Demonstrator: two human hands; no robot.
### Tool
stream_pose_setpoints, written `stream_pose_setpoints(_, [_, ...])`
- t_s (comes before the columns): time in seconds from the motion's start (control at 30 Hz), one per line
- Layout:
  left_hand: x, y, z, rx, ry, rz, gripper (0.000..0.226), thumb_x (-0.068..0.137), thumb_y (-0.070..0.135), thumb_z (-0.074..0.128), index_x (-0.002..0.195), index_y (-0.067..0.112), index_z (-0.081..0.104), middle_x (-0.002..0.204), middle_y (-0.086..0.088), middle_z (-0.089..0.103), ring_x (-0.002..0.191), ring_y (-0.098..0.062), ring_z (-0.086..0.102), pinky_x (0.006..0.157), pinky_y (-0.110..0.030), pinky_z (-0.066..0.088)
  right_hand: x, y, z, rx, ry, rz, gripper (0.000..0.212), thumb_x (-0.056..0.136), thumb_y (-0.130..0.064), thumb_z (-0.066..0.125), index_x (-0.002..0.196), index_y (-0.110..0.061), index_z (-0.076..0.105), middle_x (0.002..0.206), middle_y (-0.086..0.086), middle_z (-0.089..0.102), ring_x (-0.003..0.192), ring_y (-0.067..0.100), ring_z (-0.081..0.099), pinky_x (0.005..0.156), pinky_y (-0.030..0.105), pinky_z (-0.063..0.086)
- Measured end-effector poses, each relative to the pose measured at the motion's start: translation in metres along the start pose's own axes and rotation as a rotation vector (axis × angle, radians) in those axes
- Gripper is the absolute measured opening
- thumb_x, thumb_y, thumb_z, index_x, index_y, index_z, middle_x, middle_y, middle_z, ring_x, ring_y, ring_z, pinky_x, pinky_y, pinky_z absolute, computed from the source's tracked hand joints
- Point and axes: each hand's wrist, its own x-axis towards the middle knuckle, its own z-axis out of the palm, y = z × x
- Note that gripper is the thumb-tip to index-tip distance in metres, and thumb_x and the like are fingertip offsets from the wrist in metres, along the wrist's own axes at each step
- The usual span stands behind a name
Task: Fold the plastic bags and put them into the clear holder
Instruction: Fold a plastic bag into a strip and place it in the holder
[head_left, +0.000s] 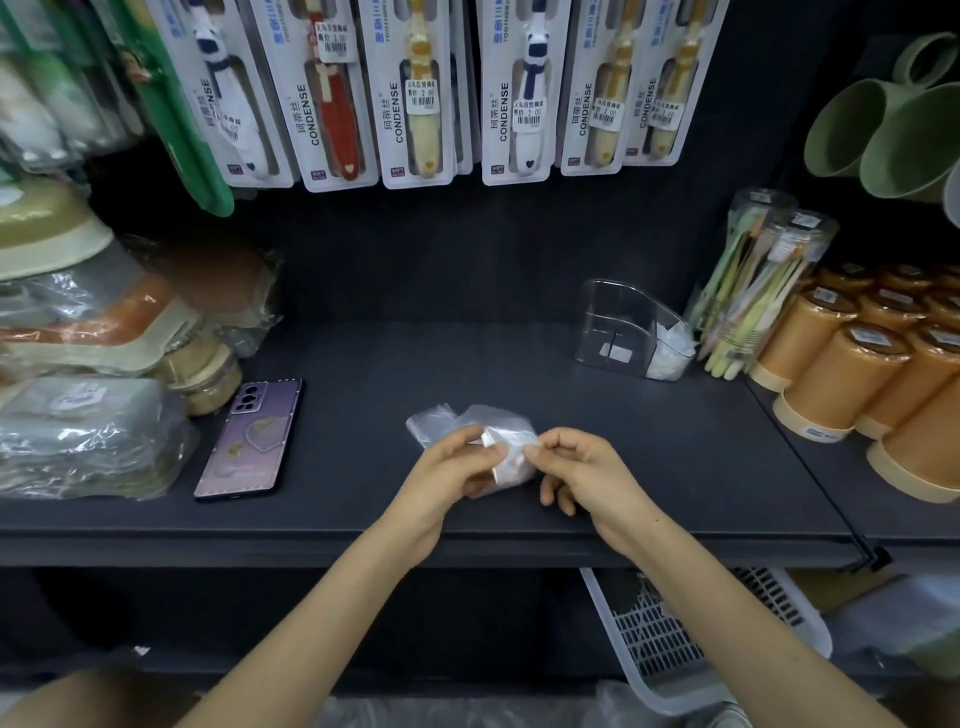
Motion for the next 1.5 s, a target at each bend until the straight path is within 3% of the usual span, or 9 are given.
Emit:
stream_pose_setpoints(0.13, [0.007,0.004,-0.009,-0.151,-0.019,-0.071,0.026,0.092,0.021,0.059,0.112,0.005,0.062,0.11,-0.017,0.07,0.103,-0.03,0.067,0.089,-0.037,0.053,0.0,-0.002,-0.003,-0.159,-0.107,0.065,0.014,0.09,-0.013,0.065,0.077,-0.01,0.06,0.059,0.001,0.057,0.039,0.008,0.042,0.037,0.017,0.026])
stream_pose_setpoints(0.37, [0.027,0.006,-0.022,-0.163,0.177,-0.049,0.018,0.094,0.008,0.057,0.111,0.003,0.061,0.108,-0.016,0.07,0.092,-0.023,0.07,0.069,-0.027,0.058,0.002,-0.009,-0.009,-0.465,-0.154,0.103,0.014,0.089,-0.013,0.064,0.076,-0.008,0.063,0.054,0.0,0.051,0.038,0.005,0.036,0.046,0.02,0.033])
stream_pose_setpoints(0.47, [0.039,0.006,-0.024,-0.042,0.209,0.006,0.02,0.092,0.006,0.061,0.112,0.006,0.058,0.108,-0.018,0.069,0.092,-0.019,0.069,0.067,-0.025,0.058,0.002,-0.01,-0.012,-0.565,-0.137,0.11,0.018,0.089,-0.016,0.064,0.073,-0.009,0.062,0.053,0.0,0.053,0.039,0.006,0.04,0.05,0.021,0.037])
stream_pose_setpoints(0.63, [0.057,0.01,-0.019,0.321,0.162,0.159,0.033,0.074,0.03,0.075,0.104,0.024,0.064,0.106,-0.005,0.071,0.102,-0.019,0.066,0.092,-0.034,0.052,-0.002,-0.011,-0.018,-0.575,-0.133,0.114,0.017,0.091,-0.021,0.062,0.077,-0.011,0.062,0.067,0.008,0.062,0.042,0.007,0.046,0.045,0.017,0.035])
stream_pose_setpoints(0.8, [0.071,0.006,-0.012,0.738,0.18,0.28,0.021,0.091,0.024,0.064,0.111,0.018,0.066,0.097,0.008,0.068,0.094,-0.013,0.064,0.083,-0.026,0.048,-0.002,-0.01,-0.028,-0.391,-0.085,0.13,0.014,0.091,-0.015,0.062,0.079,-0.008,0.062,0.055,-0.002,0.059,0.041,0.008,0.045,0.039,0.02,0.03])
stream_pose_setpoints(0.93, [0.068,0.002,-0.006,0.856,0.273,0.335,0.018,0.094,0.027,0.058,0.1,0.013,0.067,0.084,0.0,0.07,0.081,-0.019,0.064,0.075,-0.031,0.048,-0.003,-0.006,-0.038,-0.212,-0.011,0.17,0.011,0.089,-0.01,0.065,0.079,-0.006,0.064,0.061,0.001,0.06,0.039,0.009,0.042,0.037,0.02,0.029])
stream_pose_setpoints(1.13, [0.055,-0.006,0.003,0.883,0.35,0.342,0.023,0.092,0.03,0.059,0.086,0.009,0.066,0.069,-0.009,0.065,0.067,-0.025,0.062,0.059,-0.031,0.044,-0.006,-0.003,-0.051,-0.239,-0.017,0.181,0.009,0.086,-0.005,0.067,0.094,-0.002,0.069,0.058,0.003,0.054,0.039,0.005,0.035,0.039,0.016,0.026])
stream_pose_setpoints(1.33, [0.052,-0.006,0.005,0.81,0.368,0.227,0.023,0.088,0.036,0.064,0.094,0.014,0.069,0.084,-0.001,0.071,0.079,-0.018,0.065,0.071,-0.035,0.052,-0.001,0.001,-0.052,-0.631,-0.018,0.05,0.005,0.086,-0.019,0.07,0.087,-0.018,0.066,0.057,-0.007,0.065,0.053,-0.001,0.057,0.064,0.018,0.046])
stream_pose_setpoints(1.5, [0.059,-0.001,-0.006,0.434,0.401,0.089,0.018,0.089,0.031,0.067,0.095,0.014,0.068,0.08,0.006,0.065,0.071,-0.01,0.06,0.058,-0.019,0.046,0.001,0.006,-0.051,-0.668,0.003,0.003,0.006,0.086,-0.021,0.07,0.087,-0.02,0.064,0.056,-0.007,0.064,0.051,-0.003,0.056,0.058,0.01,0.043])
